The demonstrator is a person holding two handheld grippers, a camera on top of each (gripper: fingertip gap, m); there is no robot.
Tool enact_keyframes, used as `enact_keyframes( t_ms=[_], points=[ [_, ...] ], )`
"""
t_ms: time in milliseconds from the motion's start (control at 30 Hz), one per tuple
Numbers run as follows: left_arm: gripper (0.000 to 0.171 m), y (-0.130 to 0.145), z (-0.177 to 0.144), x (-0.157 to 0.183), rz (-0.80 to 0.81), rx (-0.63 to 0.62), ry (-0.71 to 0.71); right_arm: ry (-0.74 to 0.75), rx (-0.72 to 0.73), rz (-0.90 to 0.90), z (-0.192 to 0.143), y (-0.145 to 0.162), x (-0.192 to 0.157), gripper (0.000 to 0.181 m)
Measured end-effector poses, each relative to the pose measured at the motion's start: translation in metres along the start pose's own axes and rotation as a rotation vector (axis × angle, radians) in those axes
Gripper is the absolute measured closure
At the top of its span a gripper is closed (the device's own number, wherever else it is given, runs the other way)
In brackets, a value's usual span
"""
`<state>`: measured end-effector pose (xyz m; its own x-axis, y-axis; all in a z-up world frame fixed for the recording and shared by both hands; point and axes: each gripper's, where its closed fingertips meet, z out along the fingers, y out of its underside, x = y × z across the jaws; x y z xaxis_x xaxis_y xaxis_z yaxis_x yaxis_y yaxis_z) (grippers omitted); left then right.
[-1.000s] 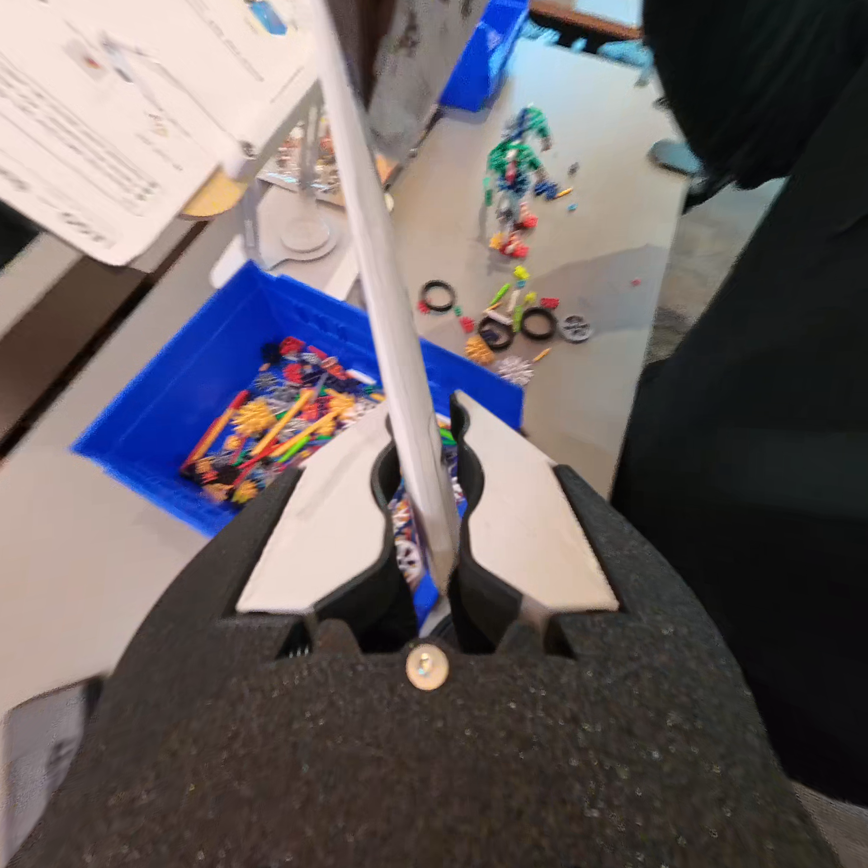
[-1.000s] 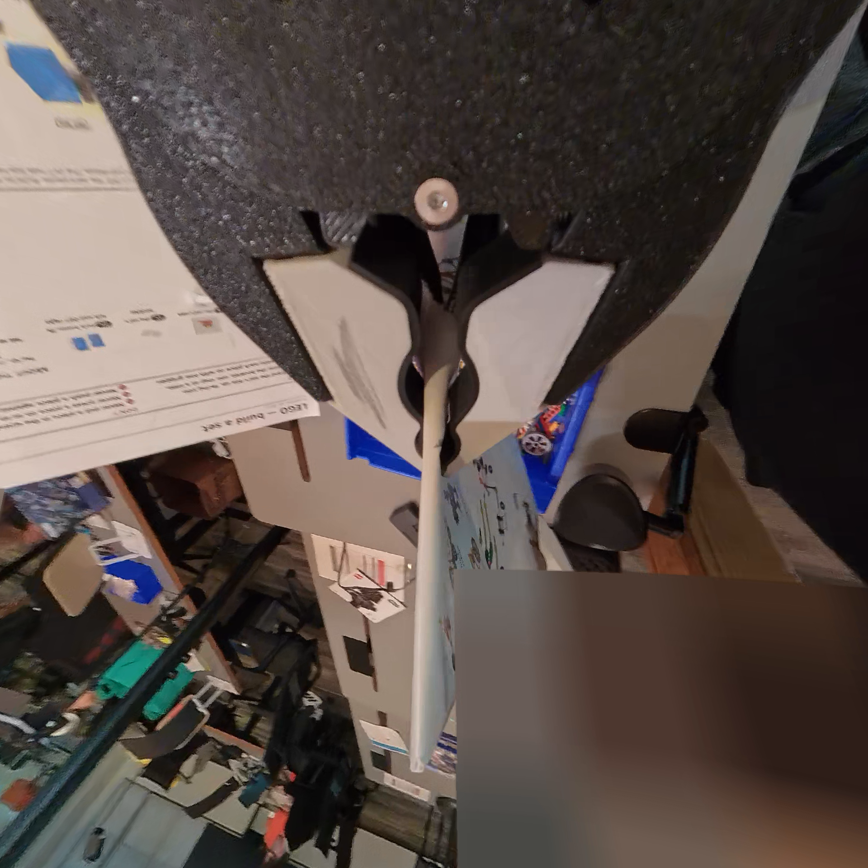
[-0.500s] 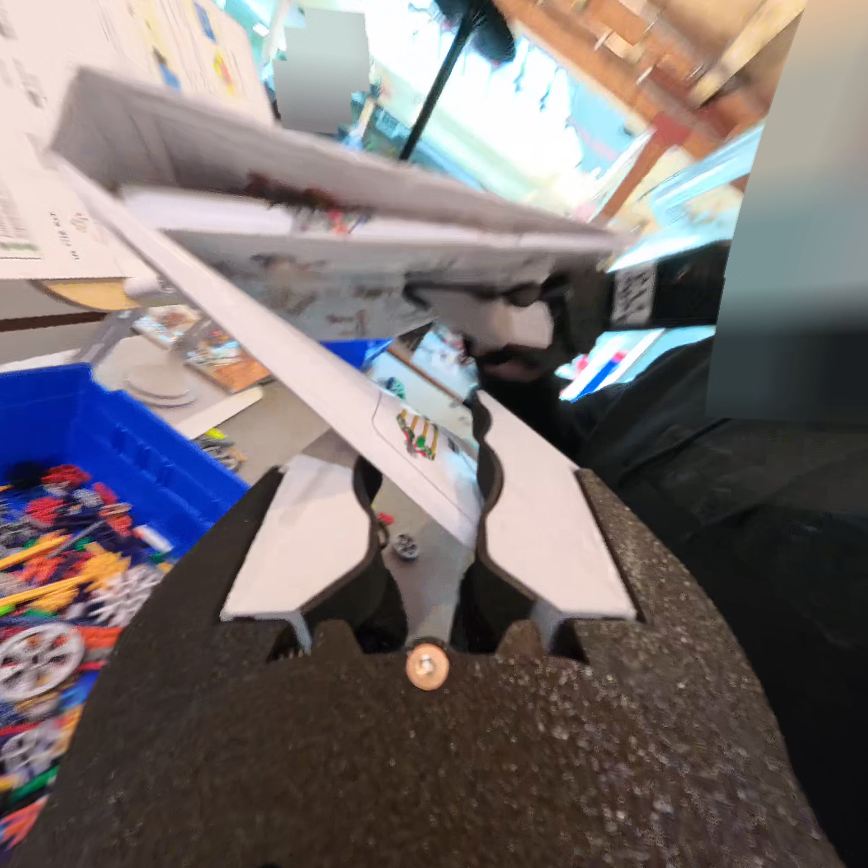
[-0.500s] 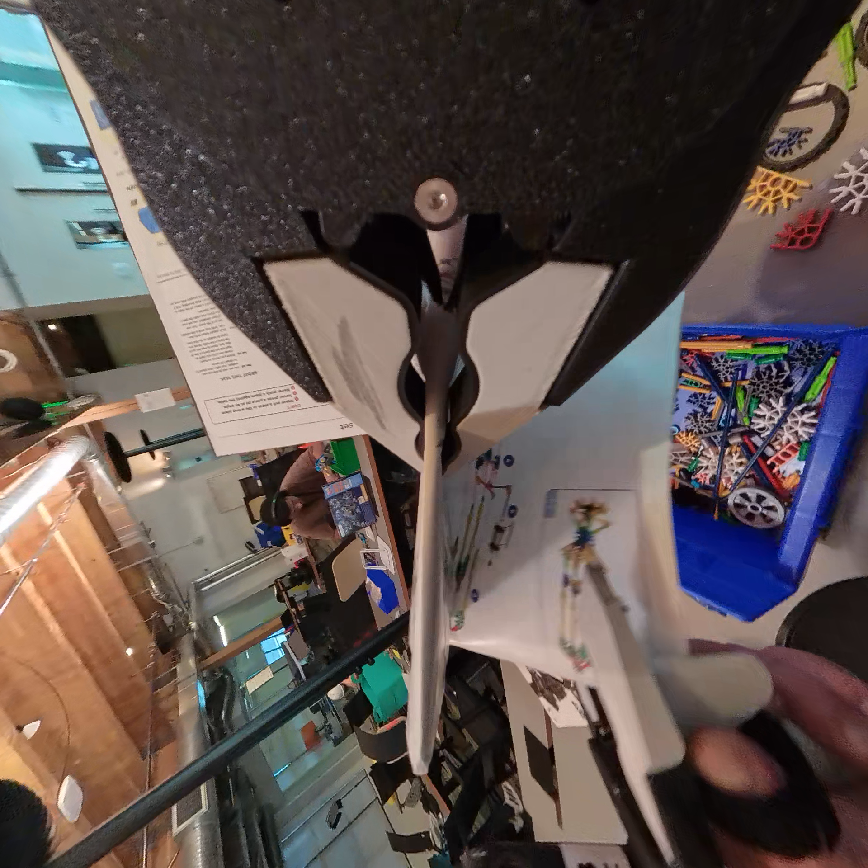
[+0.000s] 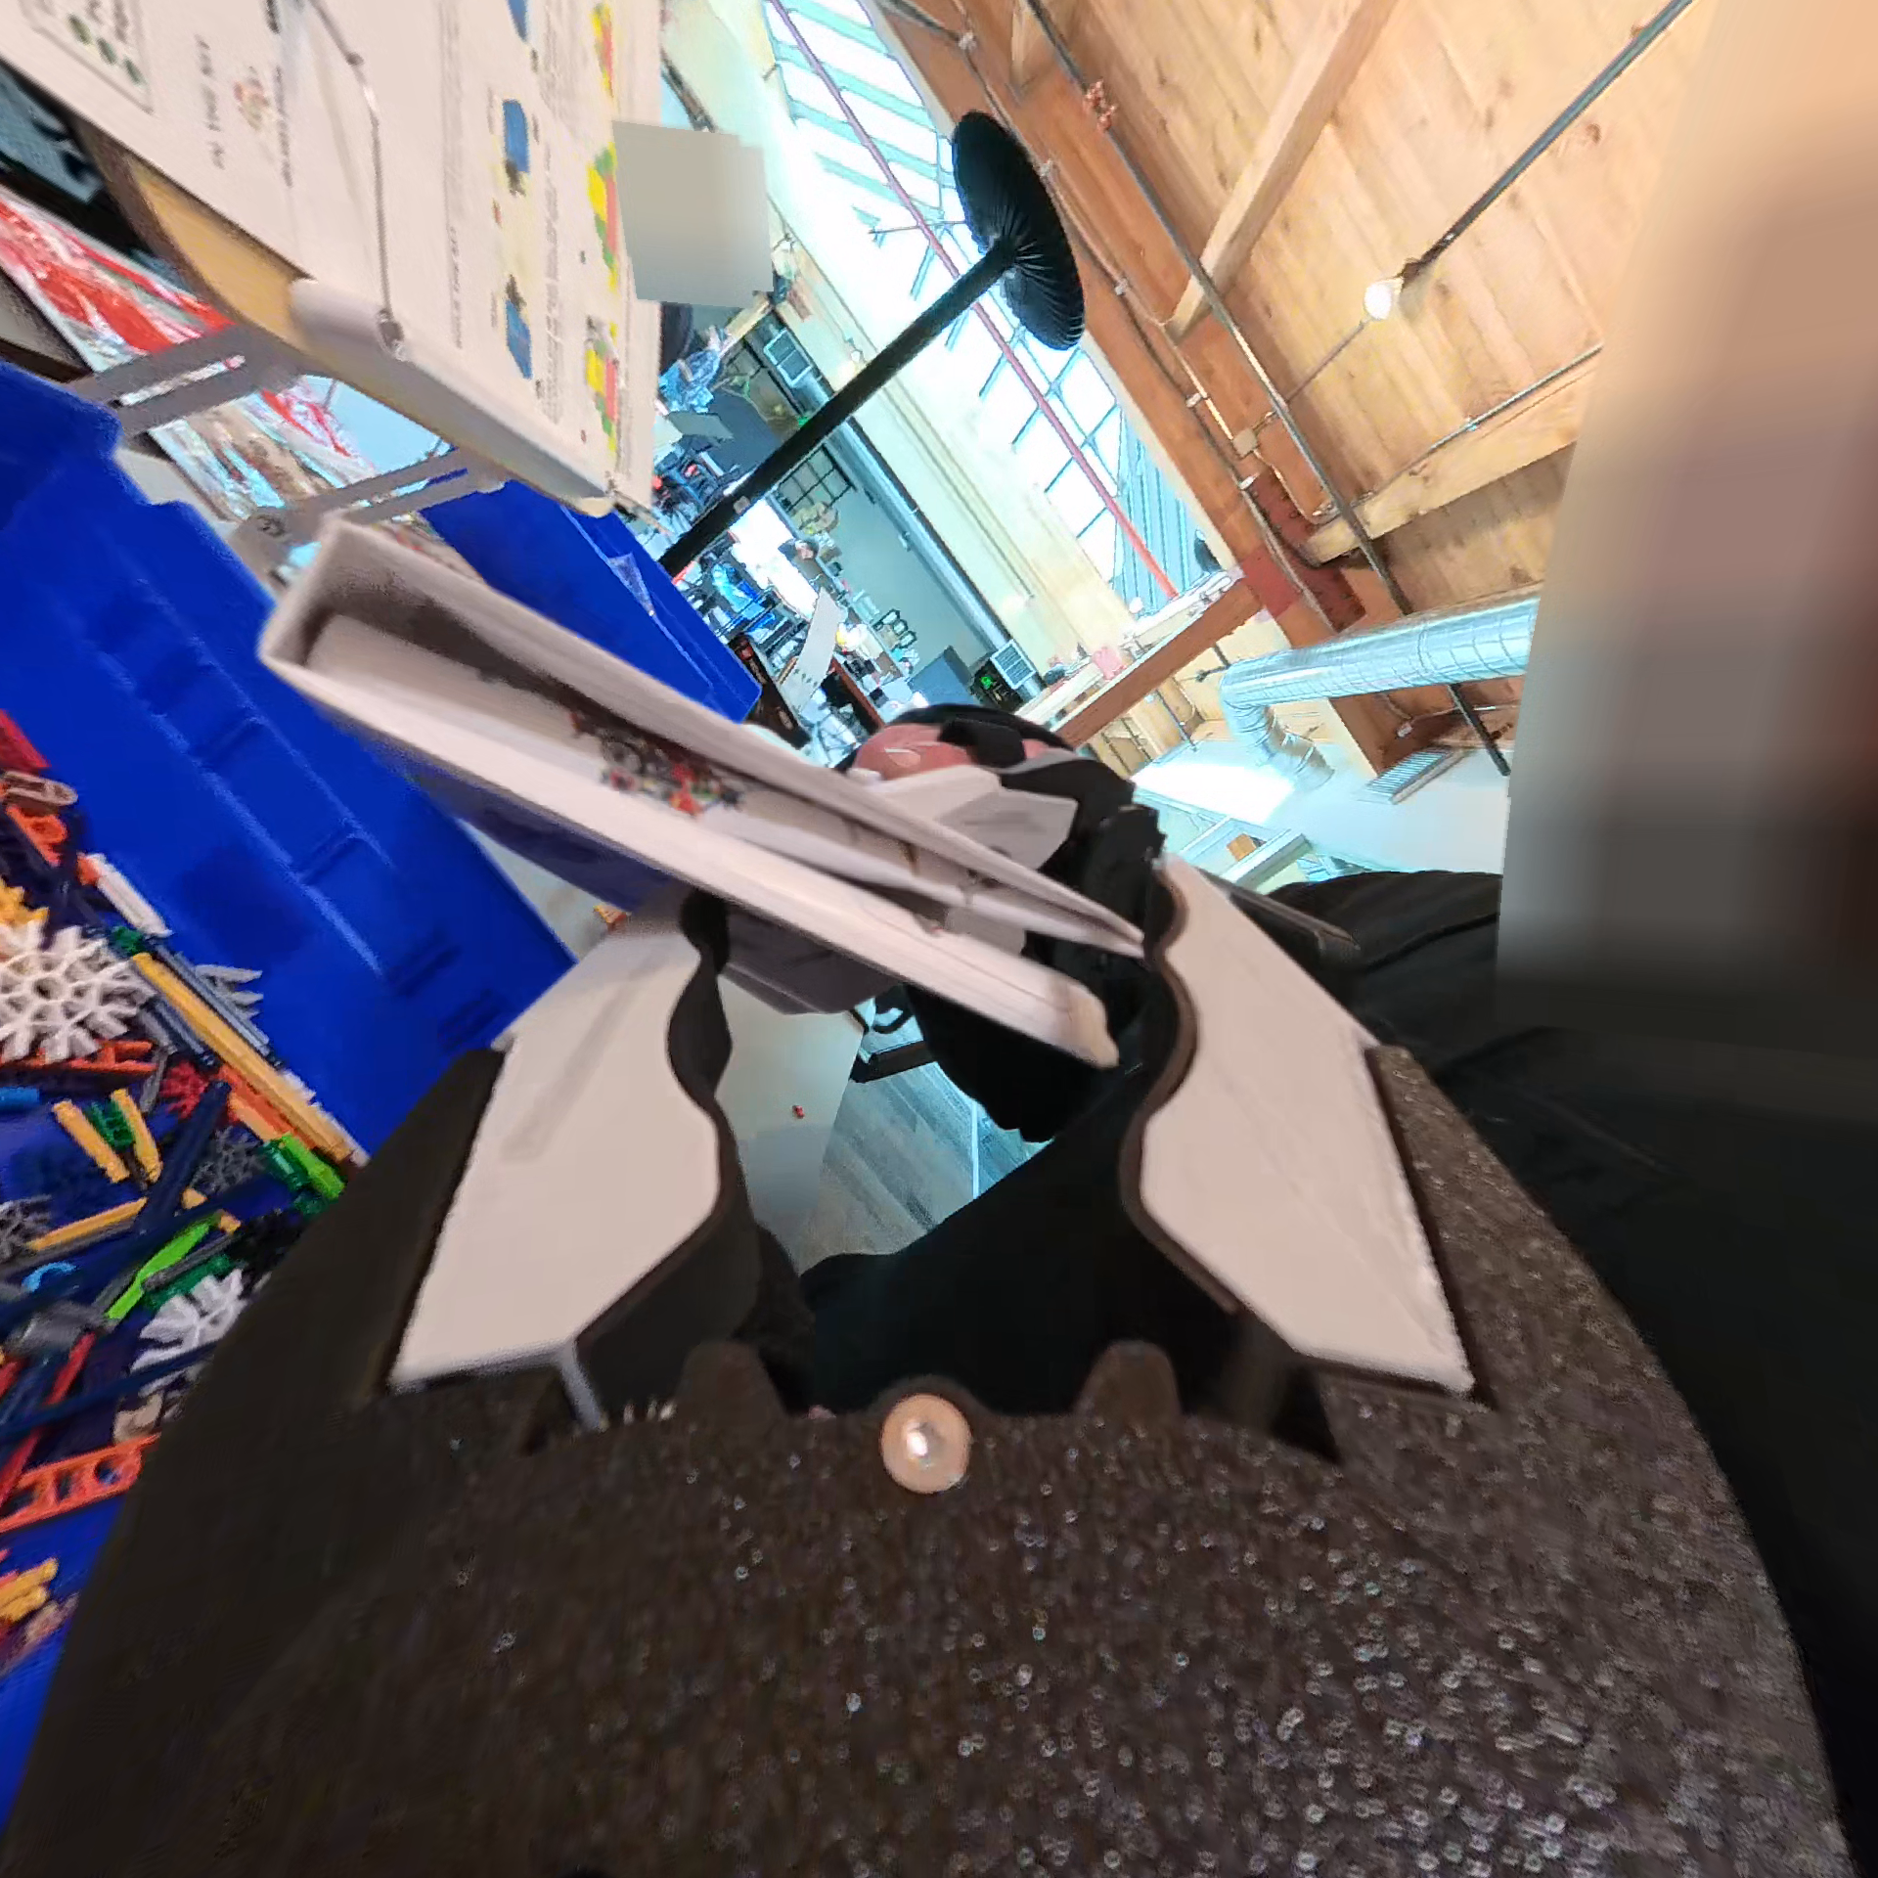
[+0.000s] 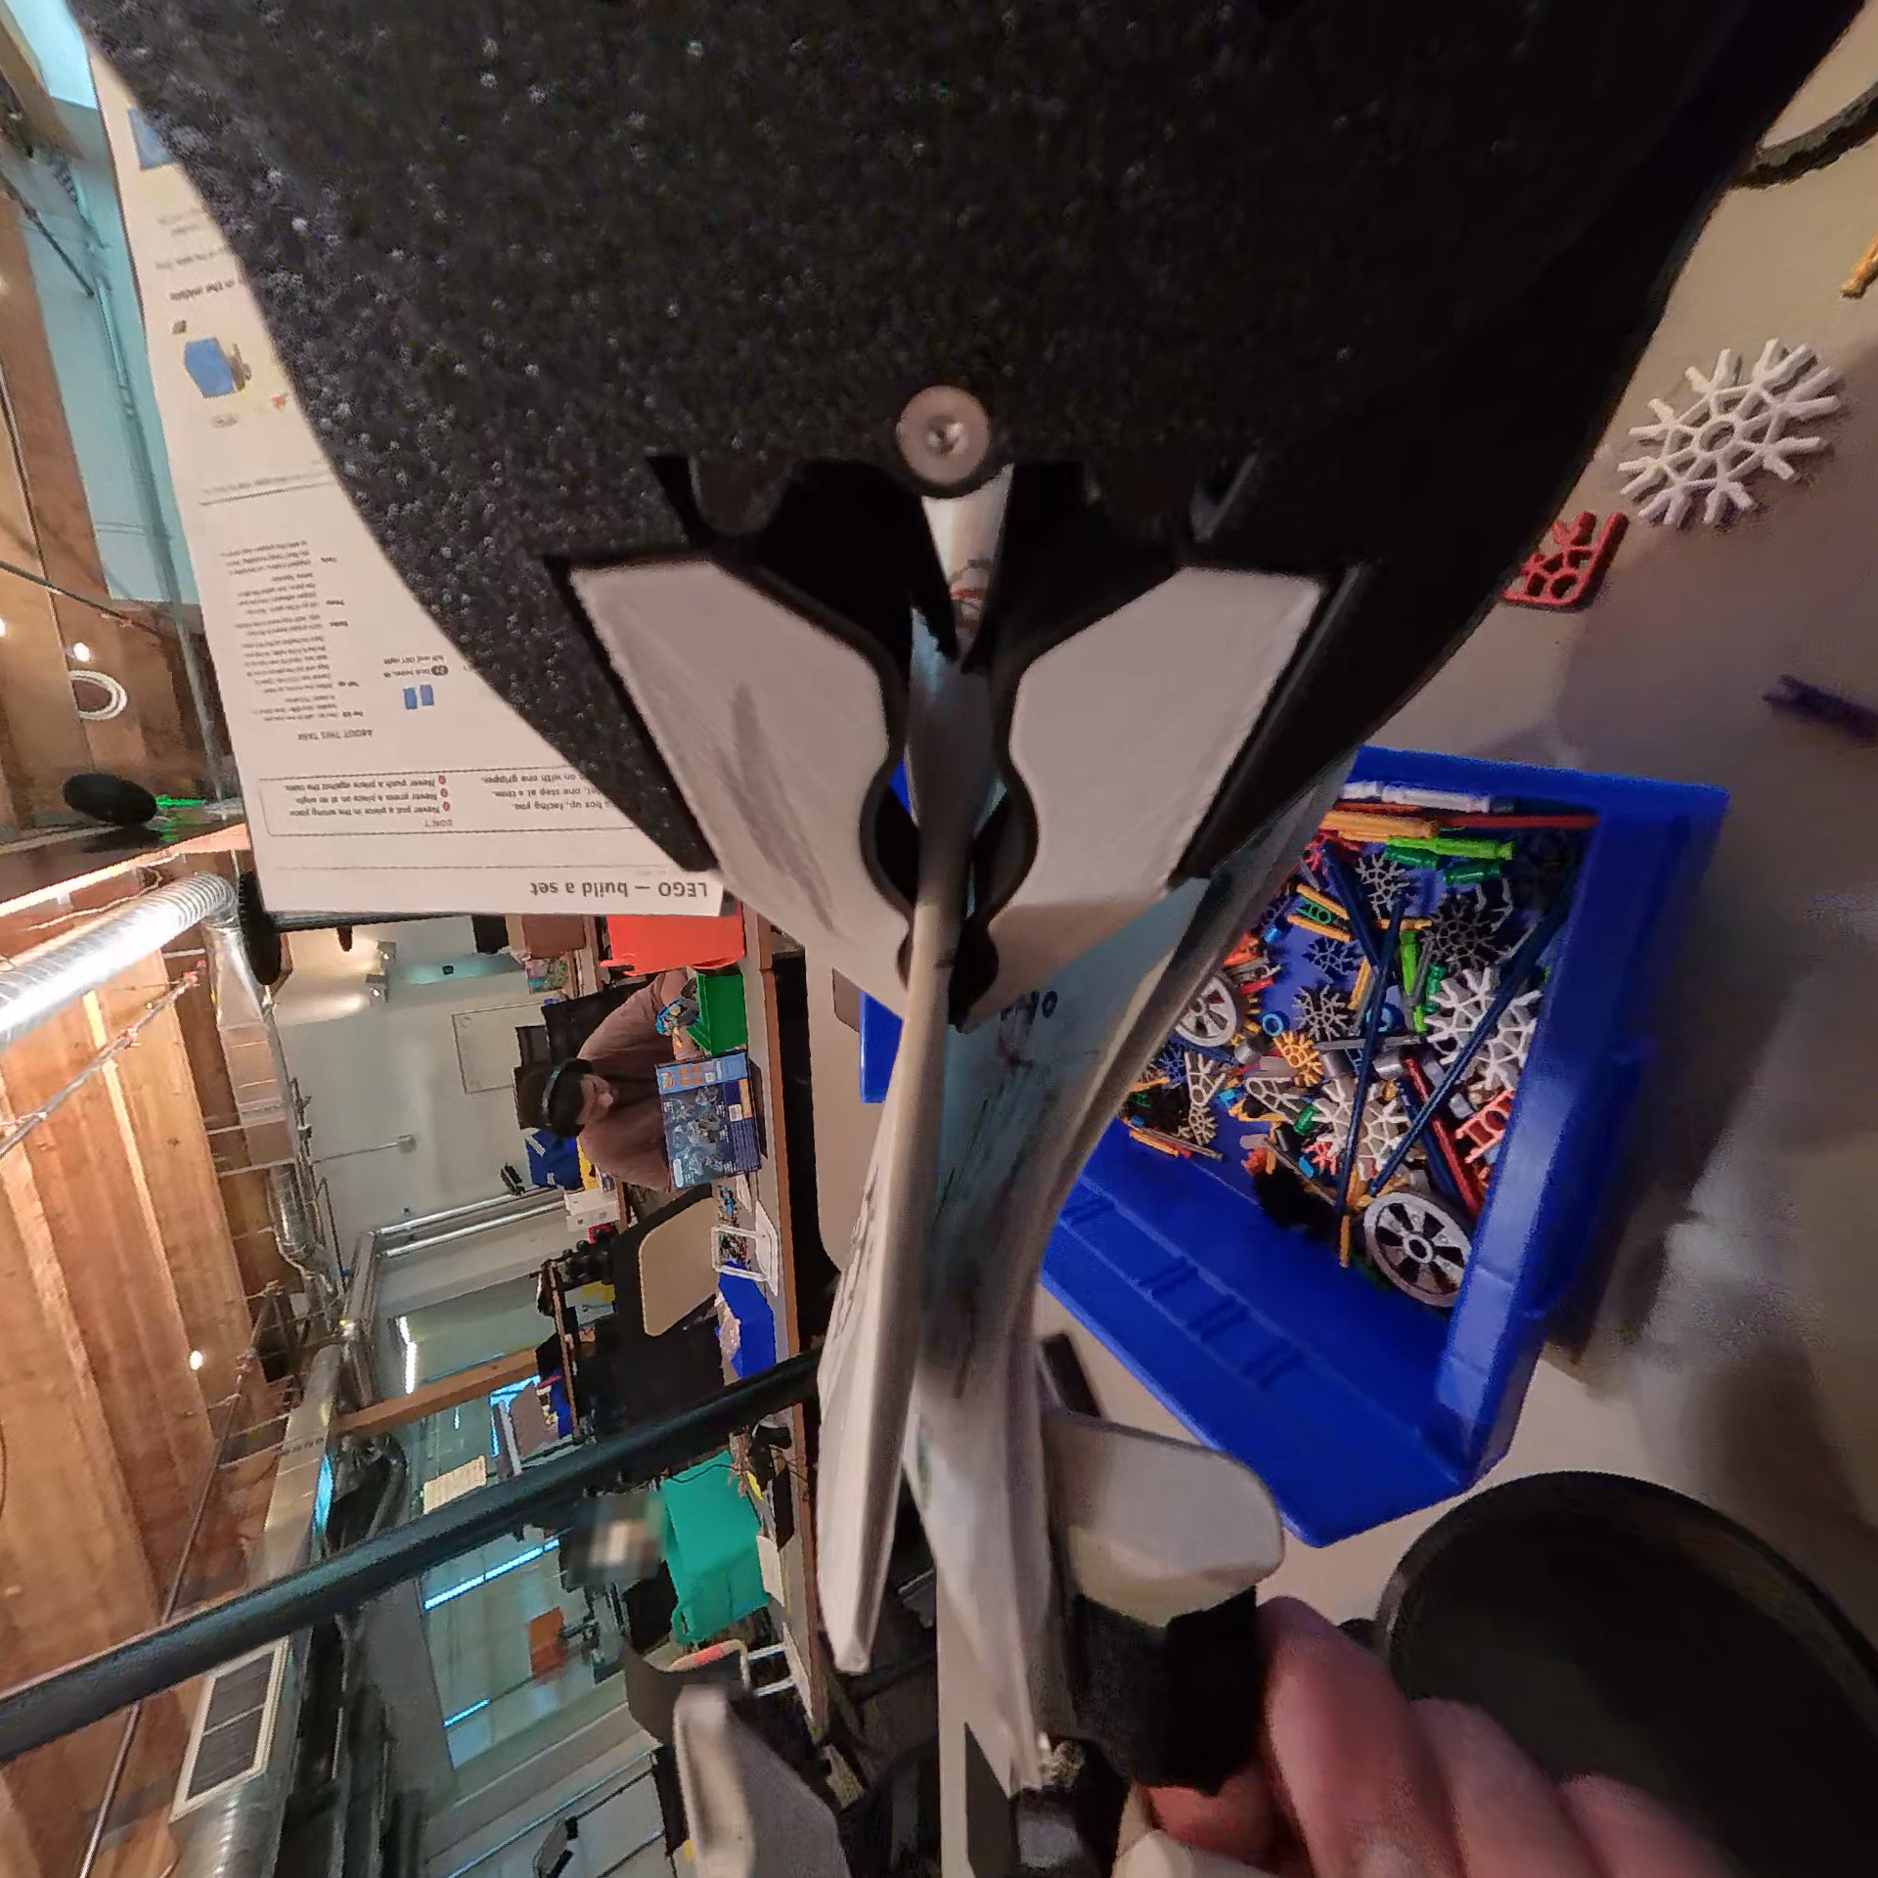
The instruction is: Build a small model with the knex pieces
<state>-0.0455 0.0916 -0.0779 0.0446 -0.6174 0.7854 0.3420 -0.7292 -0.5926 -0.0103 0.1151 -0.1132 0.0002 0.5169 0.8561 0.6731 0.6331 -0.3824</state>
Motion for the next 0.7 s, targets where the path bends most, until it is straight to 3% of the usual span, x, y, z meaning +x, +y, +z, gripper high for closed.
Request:
enact_keyframes(
  t_ms=[200, 400, 533, 700],
  points=[
    [0.118, -0.004, -0.005, -0.028, -0.075, 0.020, -0.113, 0.009, -0.011, -0.132, 0.009, -0.003, -0.017, 0.181],
    [0.162, 0.007, -0.009, -0.046, -0.041, -0.010, -0.205, -0.028, 0.015, -0.139, 0.014, -0.008, -0.034, 0.178],
    [0.171, -0.005, -0.013, -0.033, 0.032, 0.032, -0.152, -0.119, 0.090, 0.156, -0.001, -0.010, -0.016, 0.146],
    [0.171, -0.017, -0.016, -0.021, 0.131, 0.020, -0.130, -0.257, 0.180, 0.762, -0.028, 0.019, 0.027, 0.109]
  ],
)
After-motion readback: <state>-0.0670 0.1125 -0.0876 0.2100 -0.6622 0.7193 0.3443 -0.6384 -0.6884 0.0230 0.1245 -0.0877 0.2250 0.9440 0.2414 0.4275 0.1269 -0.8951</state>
